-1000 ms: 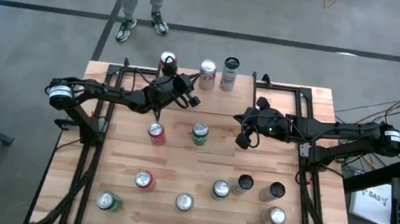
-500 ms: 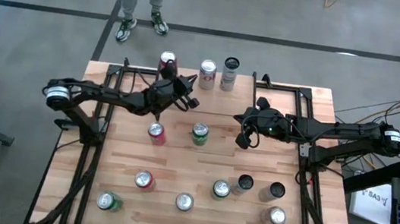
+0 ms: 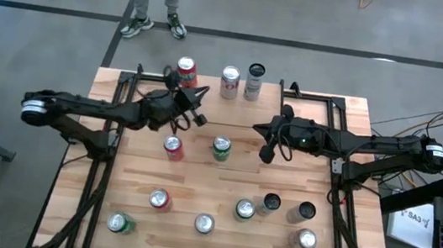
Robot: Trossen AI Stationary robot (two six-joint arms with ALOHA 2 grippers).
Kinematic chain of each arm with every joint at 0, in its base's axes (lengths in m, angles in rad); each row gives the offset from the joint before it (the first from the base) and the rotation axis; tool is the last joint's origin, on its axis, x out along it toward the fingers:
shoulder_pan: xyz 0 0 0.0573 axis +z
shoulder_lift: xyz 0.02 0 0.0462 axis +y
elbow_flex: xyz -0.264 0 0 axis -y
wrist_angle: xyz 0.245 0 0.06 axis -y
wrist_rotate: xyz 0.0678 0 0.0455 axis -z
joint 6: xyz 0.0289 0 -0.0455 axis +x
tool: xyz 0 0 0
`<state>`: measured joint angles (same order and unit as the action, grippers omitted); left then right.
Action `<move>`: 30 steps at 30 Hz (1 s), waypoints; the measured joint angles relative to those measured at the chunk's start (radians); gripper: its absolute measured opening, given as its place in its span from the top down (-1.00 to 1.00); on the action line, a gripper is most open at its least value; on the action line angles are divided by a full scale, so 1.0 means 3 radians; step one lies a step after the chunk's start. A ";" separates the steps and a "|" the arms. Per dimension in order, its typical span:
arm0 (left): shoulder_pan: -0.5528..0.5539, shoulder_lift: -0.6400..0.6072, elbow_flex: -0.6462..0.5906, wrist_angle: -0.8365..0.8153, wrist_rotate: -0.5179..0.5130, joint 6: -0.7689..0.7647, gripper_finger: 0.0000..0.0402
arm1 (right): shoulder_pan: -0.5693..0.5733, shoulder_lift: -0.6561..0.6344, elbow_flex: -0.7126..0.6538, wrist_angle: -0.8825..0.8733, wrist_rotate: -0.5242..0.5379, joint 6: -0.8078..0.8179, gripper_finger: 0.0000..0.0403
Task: Place canned beverage on shelf
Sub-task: Put the silver soda can on the shelf
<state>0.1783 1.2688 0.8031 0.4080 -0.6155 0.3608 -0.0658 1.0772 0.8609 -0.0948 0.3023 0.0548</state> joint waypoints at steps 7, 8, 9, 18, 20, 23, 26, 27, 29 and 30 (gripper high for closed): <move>-0.0003 -0.0654 -0.0375 0.0044 0.0357 0.0075 1.00 | -0.0058 0.0239 0.0506 -0.0056 0.0009 -0.0133 0.96; -0.0003 -0.0725 -0.0413 0.0071 0.0363 0.0102 1.00 | -0.0081 0.0310 0.0618 -0.0137 0.0006 -0.0176 0.96; -0.0003 -0.0795 -0.0437 0.0087 0.0367 0.0135 1.00 | -0.0107 0.0393 0.0747 -0.0211 0.0005 -0.0221 0.96; -0.0001 -0.1240 -0.0636 0.0073 0.0435 0.0451 1.00 | -0.0484 0.1250 0.2222 -0.1270 0.0013 -0.0355 0.96; -0.0001 -0.1340 -0.0682 0.0053 0.0435 0.0494 1.00 | -0.0587 0.1426 0.2527 -0.1427 0.0031 -0.0286 0.96; -0.0001 -0.1497 -0.0781 0.0033 0.0435 0.0536 1.00 | -0.0721 0.1686 0.2939 -0.1601 0.0041 -0.0233 0.96; 0.0001 -0.1686 -0.0874 0.0031 0.0434 0.0601 1.00 | -0.0832 0.1955 0.3343 -0.1804 0.0041 -0.0249 0.96; 0.0001 -0.1743 -0.0896 0.0032 0.0434 0.0602 1.00 | -0.0863 0.2046 0.3481 -0.1873 0.0040 -0.0257 0.96; 0.0001 -0.1847 -0.0936 0.0033 0.0434 0.0600 1.00 | -0.0920 0.2218 0.3751 -0.2042 0.0039 -0.0261 0.96; 0.0000 -0.1894 -0.0959 0.0031 0.0434 0.0600 1.00 | -0.0948 0.2298 0.3872 -0.2115 0.0039 -0.0264 0.96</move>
<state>0.1783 0.7005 0.5154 0.4173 -0.4854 0.5407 -0.3501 1.7666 2.0224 -0.7291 0.3141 -0.0244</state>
